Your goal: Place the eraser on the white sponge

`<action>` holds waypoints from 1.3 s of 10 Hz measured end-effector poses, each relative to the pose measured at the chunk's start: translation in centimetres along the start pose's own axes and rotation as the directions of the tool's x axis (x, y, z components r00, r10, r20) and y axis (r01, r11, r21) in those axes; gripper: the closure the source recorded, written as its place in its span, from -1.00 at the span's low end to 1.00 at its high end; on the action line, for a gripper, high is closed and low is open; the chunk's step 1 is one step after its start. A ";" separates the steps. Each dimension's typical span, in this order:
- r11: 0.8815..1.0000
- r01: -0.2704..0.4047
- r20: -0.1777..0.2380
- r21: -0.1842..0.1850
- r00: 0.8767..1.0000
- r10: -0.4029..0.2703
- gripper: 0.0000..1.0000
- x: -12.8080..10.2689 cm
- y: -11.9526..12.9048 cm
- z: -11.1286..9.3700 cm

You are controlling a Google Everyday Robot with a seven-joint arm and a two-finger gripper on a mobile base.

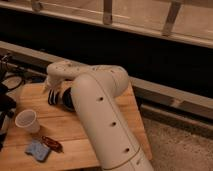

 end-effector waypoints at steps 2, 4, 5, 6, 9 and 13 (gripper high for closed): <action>0.997 0.018 0.017 0.081 1.000 -0.020 -0.39 -0.6 0.0 -1.4; 0.992 0.018 0.016 0.126 1.000 -0.021 -0.39 -1.2 0.2 -3.2; 0.992 0.010 0.014 0.128 1.000 -0.012 -0.39 -1.4 -0.1 -3.6; 0.992 0.008 0.008 0.130 1.000 -0.009 -0.39 -1.6 -0.5 -3.6; 0.994 0.019 -0.027 0.111 1.000 -0.016 -0.39 -1.8 -1.1 -1.2; 0.996 0.050 -0.069 0.077 0.997 -0.045 -0.39 -2.5 0.0 1.1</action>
